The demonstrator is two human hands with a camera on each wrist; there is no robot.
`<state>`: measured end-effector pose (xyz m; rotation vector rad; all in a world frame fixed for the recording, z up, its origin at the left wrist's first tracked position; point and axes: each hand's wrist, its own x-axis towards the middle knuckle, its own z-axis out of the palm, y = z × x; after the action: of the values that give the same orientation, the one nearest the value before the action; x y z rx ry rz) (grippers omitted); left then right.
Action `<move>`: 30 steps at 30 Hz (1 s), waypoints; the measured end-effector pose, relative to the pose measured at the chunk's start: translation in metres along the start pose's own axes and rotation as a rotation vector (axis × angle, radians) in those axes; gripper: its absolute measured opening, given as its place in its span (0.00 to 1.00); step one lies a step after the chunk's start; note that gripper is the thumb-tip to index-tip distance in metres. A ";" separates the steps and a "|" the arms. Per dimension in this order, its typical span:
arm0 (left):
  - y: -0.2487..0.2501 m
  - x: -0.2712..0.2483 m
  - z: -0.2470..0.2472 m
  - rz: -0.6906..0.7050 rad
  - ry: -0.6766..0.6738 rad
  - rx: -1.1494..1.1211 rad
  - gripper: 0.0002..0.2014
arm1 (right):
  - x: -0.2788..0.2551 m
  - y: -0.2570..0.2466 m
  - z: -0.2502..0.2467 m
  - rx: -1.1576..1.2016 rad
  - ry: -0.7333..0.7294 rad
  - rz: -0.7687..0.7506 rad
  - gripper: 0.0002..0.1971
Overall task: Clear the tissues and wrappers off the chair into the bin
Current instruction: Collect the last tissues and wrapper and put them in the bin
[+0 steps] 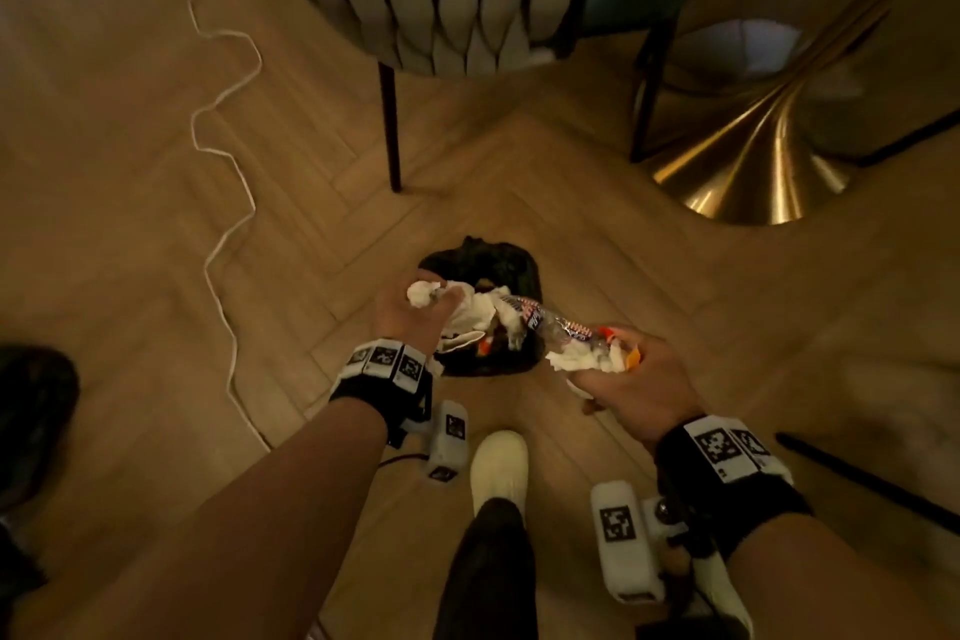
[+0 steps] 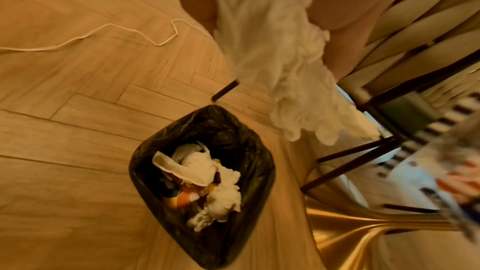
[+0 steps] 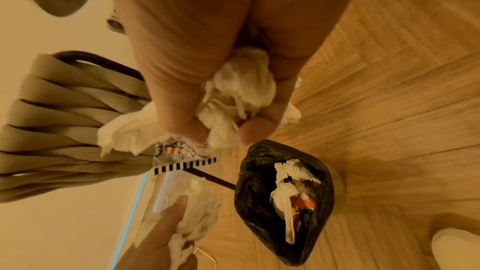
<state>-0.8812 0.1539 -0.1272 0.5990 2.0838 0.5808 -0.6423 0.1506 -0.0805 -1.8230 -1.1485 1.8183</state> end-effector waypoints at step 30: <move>-0.131 -0.015 -0.043 -0.150 -0.148 -0.041 0.04 | 0.164 0.041 0.121 -0.438 -0.127 0.080 0.50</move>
<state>-0.9356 0.0353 -0.1741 0.4439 1.9535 0.4774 -0.7659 0.2057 -0.2388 -2.0282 -1.6505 1.8578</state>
